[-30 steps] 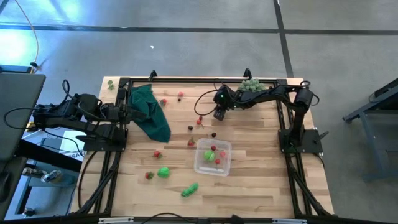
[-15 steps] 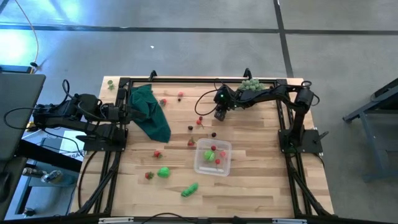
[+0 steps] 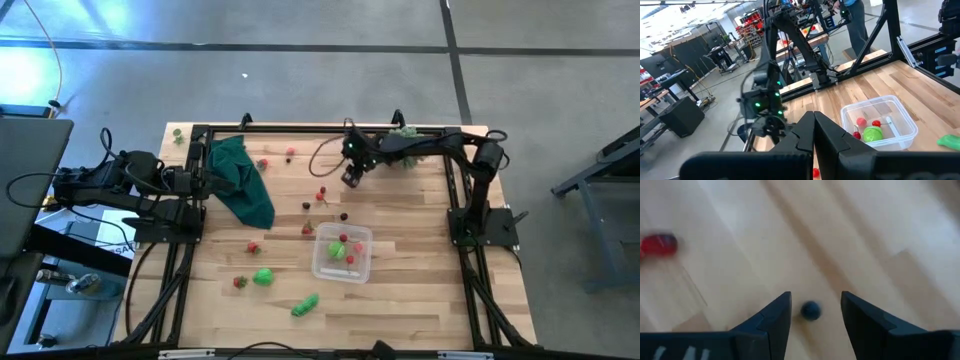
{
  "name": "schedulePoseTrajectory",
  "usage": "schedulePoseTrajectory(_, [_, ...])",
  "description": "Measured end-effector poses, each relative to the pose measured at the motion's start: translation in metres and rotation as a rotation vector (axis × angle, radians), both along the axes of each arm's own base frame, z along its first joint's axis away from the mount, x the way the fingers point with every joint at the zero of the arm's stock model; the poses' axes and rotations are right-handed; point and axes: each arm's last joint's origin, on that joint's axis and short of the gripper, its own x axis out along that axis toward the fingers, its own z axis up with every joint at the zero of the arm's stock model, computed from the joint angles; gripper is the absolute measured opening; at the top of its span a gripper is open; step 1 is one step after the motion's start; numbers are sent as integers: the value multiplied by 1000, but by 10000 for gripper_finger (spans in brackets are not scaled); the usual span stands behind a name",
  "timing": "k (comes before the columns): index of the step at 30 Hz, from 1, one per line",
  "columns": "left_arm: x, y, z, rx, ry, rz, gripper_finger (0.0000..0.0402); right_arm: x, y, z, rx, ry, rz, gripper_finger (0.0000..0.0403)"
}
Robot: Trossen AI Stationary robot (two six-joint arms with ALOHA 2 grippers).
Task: Pick and placing Produce into tupperware
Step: Put the right blueberry into the container
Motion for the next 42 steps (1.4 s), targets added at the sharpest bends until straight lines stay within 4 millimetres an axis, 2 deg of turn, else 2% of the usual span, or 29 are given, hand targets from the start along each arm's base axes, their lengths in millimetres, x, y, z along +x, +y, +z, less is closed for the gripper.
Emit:
schedulePoseTrajectory(7, [0,0,0,0,0,0,1,2,-6,13,22,7,-4,165])
schedulePoseTrajectory(14, [0,0,0,0,1,0,1,-8,2,-4,94,41,-23,165])
schedulePoseTrajectory(33, [0,0,0,0,0,0,1,-7,16,-22,-44,32,30,164])
schedulePoseTrajectory(42, [0,0,0,0,0,0,1,-7,17,-23,-27,14,41,106])
